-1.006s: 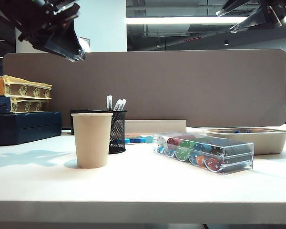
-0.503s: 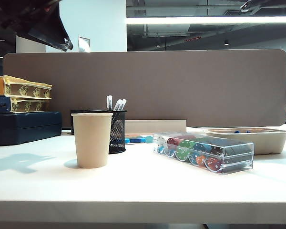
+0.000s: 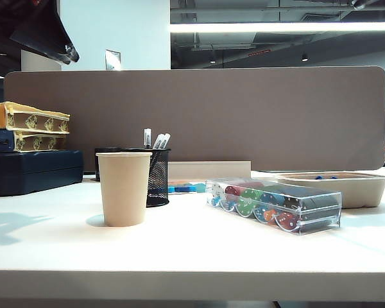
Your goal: Pick up one pen and put it in the pen container.
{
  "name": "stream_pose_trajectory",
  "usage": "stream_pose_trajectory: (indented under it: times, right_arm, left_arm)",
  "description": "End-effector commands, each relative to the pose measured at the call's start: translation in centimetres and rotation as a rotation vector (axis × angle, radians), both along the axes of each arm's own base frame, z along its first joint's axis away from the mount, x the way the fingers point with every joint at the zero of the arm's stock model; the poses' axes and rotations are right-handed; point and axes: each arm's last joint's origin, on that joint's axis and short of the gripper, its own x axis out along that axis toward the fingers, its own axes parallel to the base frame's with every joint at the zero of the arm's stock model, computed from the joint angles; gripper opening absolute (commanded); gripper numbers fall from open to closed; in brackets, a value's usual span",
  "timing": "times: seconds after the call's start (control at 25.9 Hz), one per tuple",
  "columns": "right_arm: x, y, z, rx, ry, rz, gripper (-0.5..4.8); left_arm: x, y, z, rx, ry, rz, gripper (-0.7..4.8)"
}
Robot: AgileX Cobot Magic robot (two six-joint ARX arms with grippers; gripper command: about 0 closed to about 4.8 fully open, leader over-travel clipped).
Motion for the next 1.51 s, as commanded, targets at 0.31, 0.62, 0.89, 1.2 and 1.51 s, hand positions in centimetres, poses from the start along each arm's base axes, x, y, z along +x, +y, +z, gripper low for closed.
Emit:
stream_pose_trajectory:
  times: [0.31, 0.62, 0.89, 1.2, 1.51]
  right_arm:
    - [-2.9, -0.3, -1.9, -0.090, -0.032, -0.100, 2.44]
    - [-5.2, -0.4, -4.6, -0.127, -0.069, -0.176, 2.43]
    - [-7.0, -0.5, -6.3, -0.136, -0.091, -0.203, 2.43]
    - [-8.4, -0.3, -6.9, -0.134, -0.090, -0.197, 2.42]
    - [-10.0, -0.4, -8.1, -0.136, -0.117, -0.222, 2.42]
  left_arm:
    - [-1.4, 0.4, -0.2, 0.001, -0.005, 0.009, 0.51]
    - [-2.5, 0.7, -3.2, 0.015, 0.049, 0.011, 0.51]
    - [-4.2, 1.2, -4.0, 0.000, 0.006, 0.035, 0.51]
    - [-5.5, 1.6, -4.3, 0.009, -0.009, 0.059, 0.51]
    - [-7.8, 2.3, -6.4, 0.002, -0.041, 0.073, 0.51]
